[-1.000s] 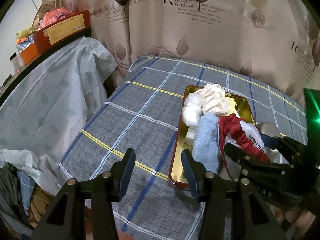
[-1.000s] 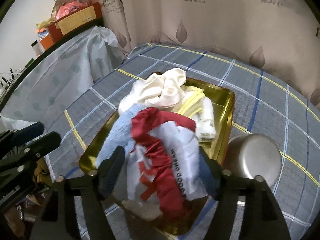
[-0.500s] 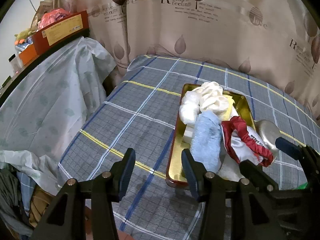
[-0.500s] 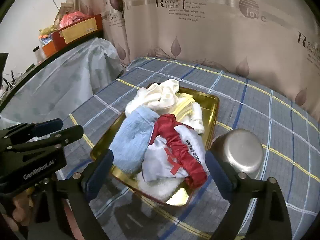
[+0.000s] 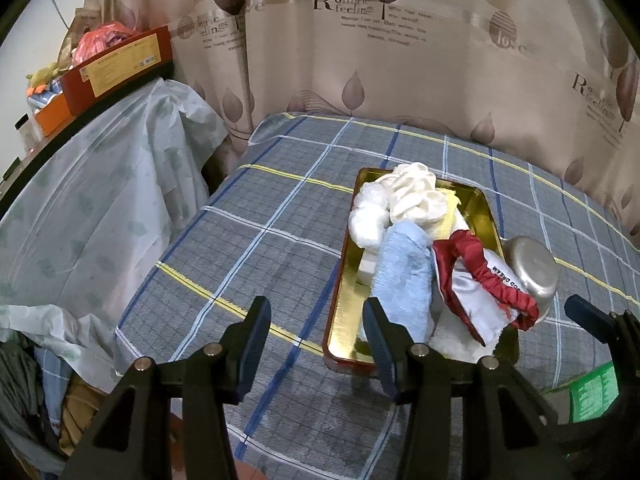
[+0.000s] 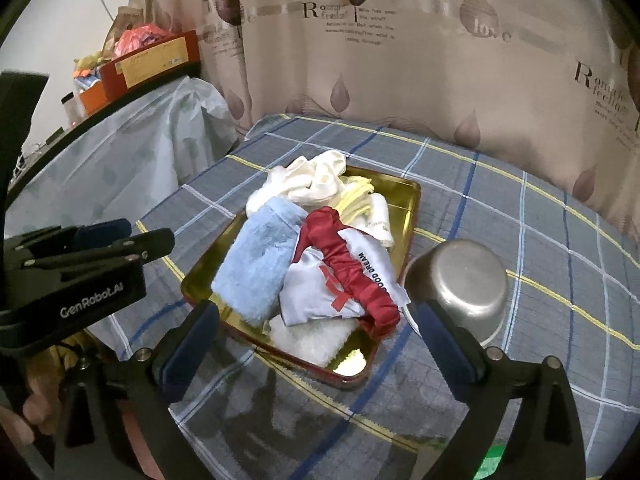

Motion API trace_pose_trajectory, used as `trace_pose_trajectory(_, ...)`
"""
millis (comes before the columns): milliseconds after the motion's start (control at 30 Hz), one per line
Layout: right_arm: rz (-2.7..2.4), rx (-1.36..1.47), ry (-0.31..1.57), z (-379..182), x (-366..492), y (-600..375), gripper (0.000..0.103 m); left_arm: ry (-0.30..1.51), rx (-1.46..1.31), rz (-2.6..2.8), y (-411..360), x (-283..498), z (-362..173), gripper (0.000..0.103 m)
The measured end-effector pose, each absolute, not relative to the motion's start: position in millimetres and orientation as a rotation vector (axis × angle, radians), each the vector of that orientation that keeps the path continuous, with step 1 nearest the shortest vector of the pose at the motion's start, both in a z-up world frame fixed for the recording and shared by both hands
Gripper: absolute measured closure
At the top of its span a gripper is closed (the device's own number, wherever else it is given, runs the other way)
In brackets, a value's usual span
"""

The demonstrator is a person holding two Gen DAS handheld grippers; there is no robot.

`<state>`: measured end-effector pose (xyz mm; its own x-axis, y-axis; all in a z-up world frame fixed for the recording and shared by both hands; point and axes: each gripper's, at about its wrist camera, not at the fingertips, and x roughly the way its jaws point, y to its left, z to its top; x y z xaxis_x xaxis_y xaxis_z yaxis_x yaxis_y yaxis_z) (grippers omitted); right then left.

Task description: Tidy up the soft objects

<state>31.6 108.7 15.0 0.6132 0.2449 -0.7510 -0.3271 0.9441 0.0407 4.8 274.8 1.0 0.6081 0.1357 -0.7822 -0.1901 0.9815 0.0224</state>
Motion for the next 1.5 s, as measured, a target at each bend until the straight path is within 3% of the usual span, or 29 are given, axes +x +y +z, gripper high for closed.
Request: trace_pose_trajectory(1500, 0.353, -0.119, 0.890, 5, 26, 117, 0.004, 0.873, -0.066, 0.162, 272, 2, 6, 0.054)
